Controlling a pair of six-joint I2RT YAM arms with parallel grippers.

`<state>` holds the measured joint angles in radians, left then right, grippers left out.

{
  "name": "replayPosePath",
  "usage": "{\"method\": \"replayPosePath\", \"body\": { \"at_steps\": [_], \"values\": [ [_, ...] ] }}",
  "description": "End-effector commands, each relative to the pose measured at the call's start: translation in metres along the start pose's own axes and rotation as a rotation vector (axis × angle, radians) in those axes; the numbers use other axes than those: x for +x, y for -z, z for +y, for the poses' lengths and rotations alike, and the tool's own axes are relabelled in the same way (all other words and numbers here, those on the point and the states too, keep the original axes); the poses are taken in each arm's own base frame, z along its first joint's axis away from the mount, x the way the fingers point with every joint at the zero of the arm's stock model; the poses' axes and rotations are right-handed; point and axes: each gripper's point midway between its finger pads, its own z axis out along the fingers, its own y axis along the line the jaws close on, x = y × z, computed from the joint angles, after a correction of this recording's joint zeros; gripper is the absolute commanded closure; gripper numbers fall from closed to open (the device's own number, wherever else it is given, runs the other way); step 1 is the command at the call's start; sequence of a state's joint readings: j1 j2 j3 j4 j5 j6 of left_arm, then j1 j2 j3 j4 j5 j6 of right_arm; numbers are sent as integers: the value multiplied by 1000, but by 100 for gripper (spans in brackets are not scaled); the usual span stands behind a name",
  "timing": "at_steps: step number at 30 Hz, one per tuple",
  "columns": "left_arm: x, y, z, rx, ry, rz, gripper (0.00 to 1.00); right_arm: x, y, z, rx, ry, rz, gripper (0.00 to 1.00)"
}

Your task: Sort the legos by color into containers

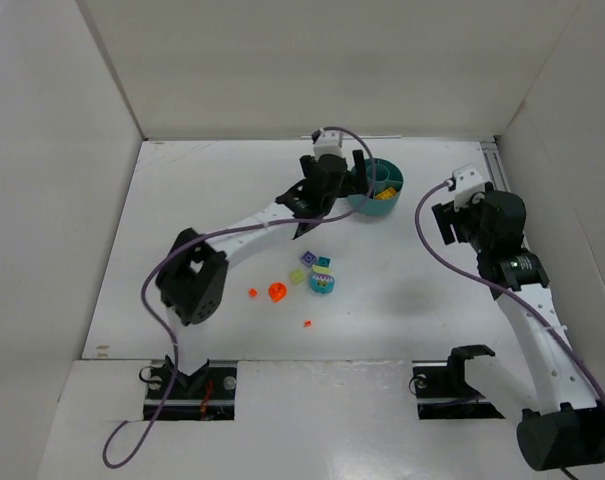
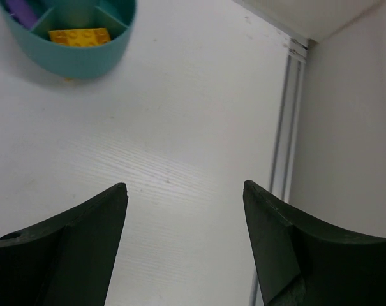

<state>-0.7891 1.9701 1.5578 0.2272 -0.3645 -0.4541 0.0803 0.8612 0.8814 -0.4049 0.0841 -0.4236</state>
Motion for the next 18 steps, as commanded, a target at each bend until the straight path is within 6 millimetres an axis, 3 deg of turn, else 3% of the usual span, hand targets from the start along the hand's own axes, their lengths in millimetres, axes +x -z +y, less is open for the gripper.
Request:
{"method": "replayPosePath", "body": {
  "at_steps": [1,2,3,4,5,6,8,9,10,12,13,16,18],
  "values": [
    [-68,61,19,33,101,-61,0,-23,-13,48,-244,92,-116,22],
    [-87,86,28,38,129,-84,0,-36,-12,69,-304,128,-149,22],
    [-65,91,61,-28,129,-34,0,-39,-18,83,-341,155,-142,22],
    [-59,102,77,-76,141,-25,0,-42,-20,95,-359,187,-137,22],
    [-62,126,89,-108,164,-27,0,-45,-21,112,-399,210,-138,22],
    [-35,136,111,-169,153,19,0,-58,-14,144,-478,264,-172,22],
    [-14,159,140,-255,157,62,0,-55,-22,188,-583,334,-139,22],
    [-3,178,151,-263,179,70,0,-70,-14,216,-655,363,-182,22],
    [4,187,161,-280,192,76,0,-58,-24,239,-702,407,-140,22],
    [11,212,171,-284,222,75,0,-61,-23,272,-757,448,-141,22],
    [28,220,187,-329,251,93,0,-60,-32,288,-778,463,-124,22],
    [44,245,215,-394,293,87,0,-69,-38,317,-823,467,-135,23],
    [45,252,221,-398,323,68,0,-59,-53,336,-855,468,-96,23]
  ]
}}
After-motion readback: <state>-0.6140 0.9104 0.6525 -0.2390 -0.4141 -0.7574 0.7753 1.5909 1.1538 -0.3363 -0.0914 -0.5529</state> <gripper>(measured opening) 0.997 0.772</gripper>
